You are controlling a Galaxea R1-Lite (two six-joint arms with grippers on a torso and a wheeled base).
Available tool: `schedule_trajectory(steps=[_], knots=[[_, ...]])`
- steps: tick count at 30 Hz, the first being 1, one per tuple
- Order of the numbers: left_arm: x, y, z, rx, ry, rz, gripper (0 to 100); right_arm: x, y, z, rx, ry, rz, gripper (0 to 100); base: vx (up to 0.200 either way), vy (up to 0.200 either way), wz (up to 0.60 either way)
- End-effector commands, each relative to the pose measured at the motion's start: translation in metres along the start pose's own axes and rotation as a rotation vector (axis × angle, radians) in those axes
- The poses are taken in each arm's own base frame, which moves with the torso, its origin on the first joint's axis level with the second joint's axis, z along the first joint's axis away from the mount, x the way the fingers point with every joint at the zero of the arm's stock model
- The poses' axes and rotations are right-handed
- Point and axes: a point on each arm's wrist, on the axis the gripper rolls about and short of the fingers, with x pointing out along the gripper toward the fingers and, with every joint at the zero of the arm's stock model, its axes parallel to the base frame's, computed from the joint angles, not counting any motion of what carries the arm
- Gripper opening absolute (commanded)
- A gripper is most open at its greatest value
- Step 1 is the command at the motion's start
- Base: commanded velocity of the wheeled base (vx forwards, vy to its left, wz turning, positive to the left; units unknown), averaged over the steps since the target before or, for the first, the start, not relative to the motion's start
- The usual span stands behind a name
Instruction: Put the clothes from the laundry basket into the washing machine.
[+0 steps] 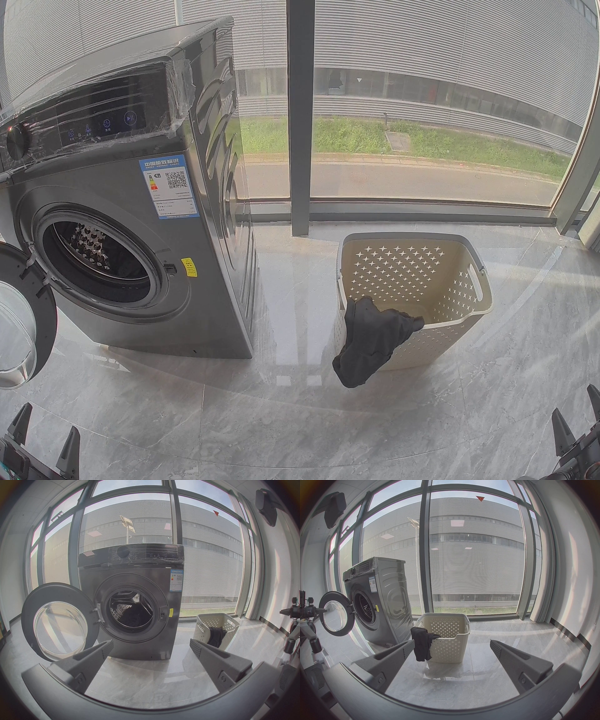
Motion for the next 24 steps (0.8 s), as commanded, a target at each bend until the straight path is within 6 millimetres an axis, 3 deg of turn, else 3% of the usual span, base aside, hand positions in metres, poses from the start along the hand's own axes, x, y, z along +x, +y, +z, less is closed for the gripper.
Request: schedule_trajectory(steps=[1, 17, 24], knots=[[0.0000, 0.0001, -0.0044, 0.011, 0.000, 0.013, 100, -0.0005, 0.0000, -0.0027, 0.001, -0.006, -0.001, 100, 0.000, 0.000, 0.00], [-0.0001, -0.0002, -0.0038, 0.013, -0.003, -0.002, 100, -0.0003, -0.0001, -0.0030, 0.003, -0.006, -0.006, 100, 0.000, 0.000, 0.00], [-0.0001, -0.0001, -0.0038, 0.000, -0.003, -0.002, 100, 0.0003, -0.0002, -0.0035, 0.001, -0.014, -0.011, 100, 0.171, 0.000, 0.00]])
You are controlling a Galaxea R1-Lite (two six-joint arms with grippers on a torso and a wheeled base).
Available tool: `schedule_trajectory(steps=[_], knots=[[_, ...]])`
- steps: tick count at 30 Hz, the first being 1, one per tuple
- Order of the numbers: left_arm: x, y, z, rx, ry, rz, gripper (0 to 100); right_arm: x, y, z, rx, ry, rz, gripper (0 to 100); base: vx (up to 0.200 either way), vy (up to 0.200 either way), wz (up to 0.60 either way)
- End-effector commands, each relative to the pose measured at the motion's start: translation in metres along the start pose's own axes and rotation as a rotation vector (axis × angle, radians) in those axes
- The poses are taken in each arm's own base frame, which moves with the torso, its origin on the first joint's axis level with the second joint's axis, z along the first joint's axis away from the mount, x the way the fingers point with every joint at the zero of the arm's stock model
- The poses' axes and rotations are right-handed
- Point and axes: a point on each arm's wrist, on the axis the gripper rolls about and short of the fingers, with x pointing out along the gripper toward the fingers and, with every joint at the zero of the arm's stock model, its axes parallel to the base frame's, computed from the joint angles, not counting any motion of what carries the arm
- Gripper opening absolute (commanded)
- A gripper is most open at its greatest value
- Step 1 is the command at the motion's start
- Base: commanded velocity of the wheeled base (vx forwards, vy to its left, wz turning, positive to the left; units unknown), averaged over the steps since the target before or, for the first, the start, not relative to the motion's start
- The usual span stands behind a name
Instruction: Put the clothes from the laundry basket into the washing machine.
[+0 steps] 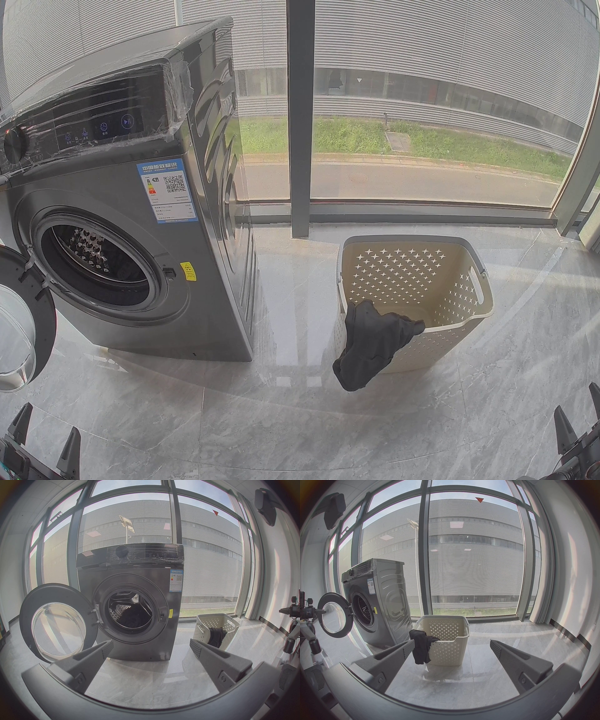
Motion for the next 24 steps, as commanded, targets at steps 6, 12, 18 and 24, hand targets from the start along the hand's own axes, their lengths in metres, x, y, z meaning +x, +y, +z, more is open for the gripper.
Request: schedule_trajectory(steps=[6, 12, 18, 24], knots=[[0.000, 0.000, -0.004, -0.006, -0.002, 0.002, 100, -0.014, 0.000, 0.058, -0.001, -0.152, 0.029, 100, 0.000, 0.000, 0.00], [0.000, 0.000, -0.004, -0.004, -0.002, 0.000, 100, 0.019, 0.003, 0.065, 0.005, 0.146, 0.262, 100, 0.000, 0.000, 0.00], [0.000, 0.000, -0.004, -0.009, -0.002, 0.000, 100, 0.063, 0.011, 0.059, 0.025, 0.407, 0.410, 100, 0.033, 0.000, 0.00], [0.000, 0.000, -0.004, -0.009, -0.002, 0.000, 100, 0.090, 0.022, 0.055, 0.016, 0.514, 0.509, 100, 0.167, 0.000, 0.00]])
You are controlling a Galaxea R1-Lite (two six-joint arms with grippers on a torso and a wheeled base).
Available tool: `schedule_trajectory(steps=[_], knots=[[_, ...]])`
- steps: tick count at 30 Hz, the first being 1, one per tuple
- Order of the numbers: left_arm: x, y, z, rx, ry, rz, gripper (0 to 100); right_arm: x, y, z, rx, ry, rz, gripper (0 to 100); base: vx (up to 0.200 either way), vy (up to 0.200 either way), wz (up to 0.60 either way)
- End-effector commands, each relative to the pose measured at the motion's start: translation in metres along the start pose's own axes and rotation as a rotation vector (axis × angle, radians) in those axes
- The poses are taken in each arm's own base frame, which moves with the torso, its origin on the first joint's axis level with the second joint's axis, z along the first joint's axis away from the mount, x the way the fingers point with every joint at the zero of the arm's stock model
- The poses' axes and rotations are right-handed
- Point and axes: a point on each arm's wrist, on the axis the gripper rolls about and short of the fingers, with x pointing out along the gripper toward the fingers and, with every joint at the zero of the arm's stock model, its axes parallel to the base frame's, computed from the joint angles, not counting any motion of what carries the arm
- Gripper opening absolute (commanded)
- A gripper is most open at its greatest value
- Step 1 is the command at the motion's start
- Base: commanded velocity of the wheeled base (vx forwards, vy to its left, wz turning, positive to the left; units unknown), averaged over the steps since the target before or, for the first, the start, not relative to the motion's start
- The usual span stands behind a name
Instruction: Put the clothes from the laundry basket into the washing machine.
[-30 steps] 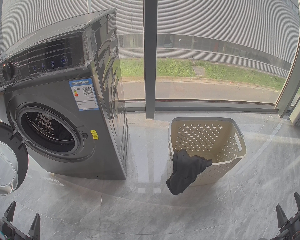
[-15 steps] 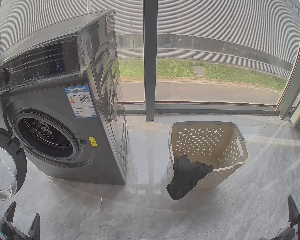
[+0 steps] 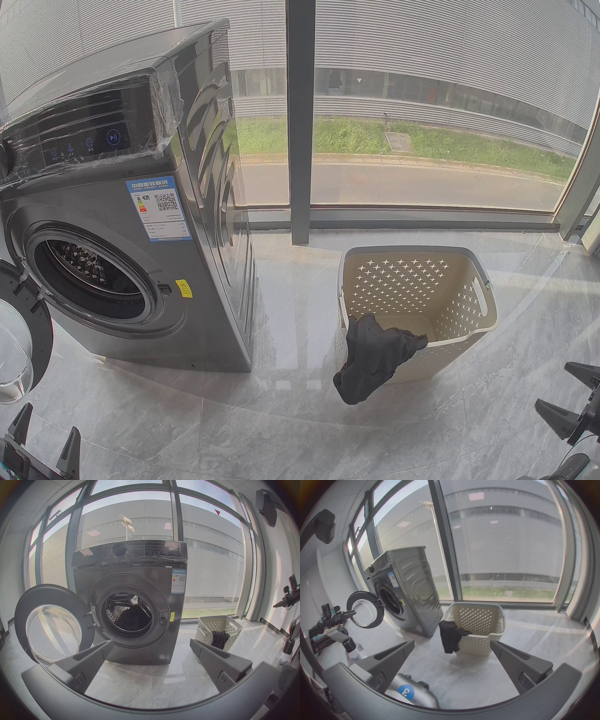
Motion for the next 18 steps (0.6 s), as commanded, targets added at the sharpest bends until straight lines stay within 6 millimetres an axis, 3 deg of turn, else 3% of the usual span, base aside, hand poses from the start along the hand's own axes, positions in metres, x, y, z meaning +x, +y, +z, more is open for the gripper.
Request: schedule_trajectory(steps=[1, 18], knots=[[0.000, 0.000, -0.004, -0.002, -0.003, 0.000, 100, 0.052, -0.001, 0.002, 0.025, 0.267, 0.172, 100, 0.000, 0.000, 0.00], [0.000, 0.000, -0.004, -0.001, -0.003, 0.000, 100, 0.135, 0.001, -0.016, 0.077, 0.469, 0.221, 100, 0.000, 0.000, 0.00]])
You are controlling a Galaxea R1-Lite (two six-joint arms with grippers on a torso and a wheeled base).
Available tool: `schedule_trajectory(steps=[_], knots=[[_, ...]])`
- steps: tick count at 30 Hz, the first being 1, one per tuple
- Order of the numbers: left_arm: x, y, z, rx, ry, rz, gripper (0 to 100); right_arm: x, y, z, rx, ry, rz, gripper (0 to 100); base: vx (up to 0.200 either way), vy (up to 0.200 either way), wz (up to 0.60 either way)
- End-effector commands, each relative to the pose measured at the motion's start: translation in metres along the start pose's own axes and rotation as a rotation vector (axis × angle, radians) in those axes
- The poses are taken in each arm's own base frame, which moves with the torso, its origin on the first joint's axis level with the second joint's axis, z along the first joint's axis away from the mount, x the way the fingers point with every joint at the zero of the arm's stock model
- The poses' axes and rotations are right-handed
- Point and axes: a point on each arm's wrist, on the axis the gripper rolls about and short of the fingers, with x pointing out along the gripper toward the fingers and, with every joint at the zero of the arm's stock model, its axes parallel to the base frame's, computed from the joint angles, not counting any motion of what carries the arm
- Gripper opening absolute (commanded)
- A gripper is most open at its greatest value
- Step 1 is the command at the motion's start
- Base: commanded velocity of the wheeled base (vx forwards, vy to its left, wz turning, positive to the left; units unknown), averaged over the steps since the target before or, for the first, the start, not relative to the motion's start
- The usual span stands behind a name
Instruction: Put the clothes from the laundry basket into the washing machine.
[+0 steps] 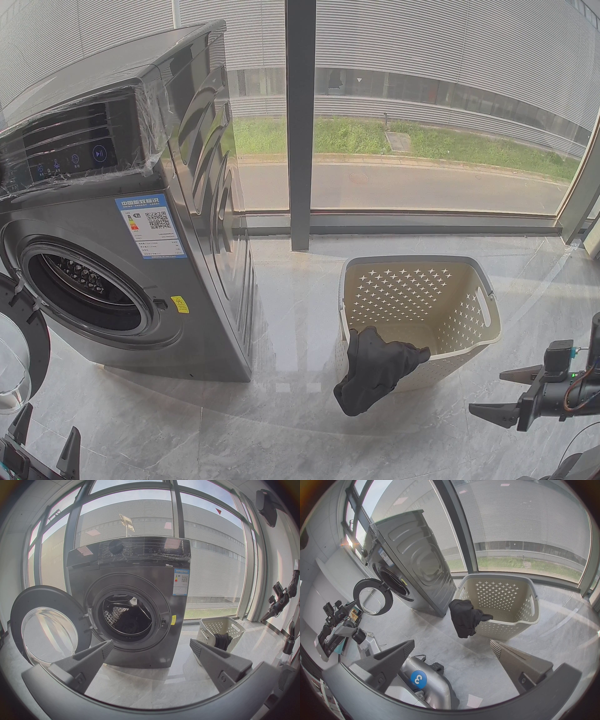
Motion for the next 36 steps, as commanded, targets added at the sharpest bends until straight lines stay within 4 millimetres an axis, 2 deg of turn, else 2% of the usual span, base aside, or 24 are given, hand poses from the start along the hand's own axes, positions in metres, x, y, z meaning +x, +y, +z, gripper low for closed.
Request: schedule_trajectory(steps=[1, 8, 9, 10, 12, 19, 25, 29, 36], knots=[[0.000, 0.000, -0.004, -0.001, -0.003, 0.001, 100, 0.042, -0.004, -0.005, 0.025, 0.144, 0.031, 100, 0.000, 0.000, 0.00], [0.000, 0.000, -0.004, -0.001, -0.003, 0.001, 100, 0.083, -0.007, -0.008, 0.028, 0.194, -0.015, 100, 0.000, 0.000, 0.00], [0.000, 0.000, -0.004, -0.001, -0.003, 0.001, 100, 0.094, -0.008, -0.009, 0.023, 0.192, -0.023, 100, 0.000, 0.000, 0.00], [0.000, 0.000, -0.004, -0.001, -0.003, 0.001, 100, 0.095, -0.008, -0.009, 0.023, 0.191, -0.023, 100, 0.000, 0.000, 0.00], [0.000, 0.000, -0.004, -0.001, -0.003, 0.001, 100, 0.113, -0.010, -0.011, 0.017, 0.174, -0.021, 100, 0.000, 0.000, 0.00], [0.000, 0.000, -0.004, -0.001, -0.003, 0.001, 100, 0.147, -0.010, -0.020, 0.025, 0.138, -0.054, 100, 0.000, 0.000, 0.00], [0.000, 0.000, -0.004, -0.001, -0.003, 0.001, 100, 0.165, -0.011, -0.025, 0.017, 0.114, -0.054, 100, 0.000, -0.067, 0.00], [0.000, 0.000, -0.004, -0.008, -0.003, 0.001, 100, 0.167, -0.012, -0.025, 0.015, 0.103, -0.053, 100, 0.000, -0.200, 0.00], [0.000, 0.000, -0.004, -0.007, -0.003, 0.001, 100, 0.172, -0.010, -0.022, 0.011, 0.093, -0.045, 100, 0.000, 0.000, 0.00]])
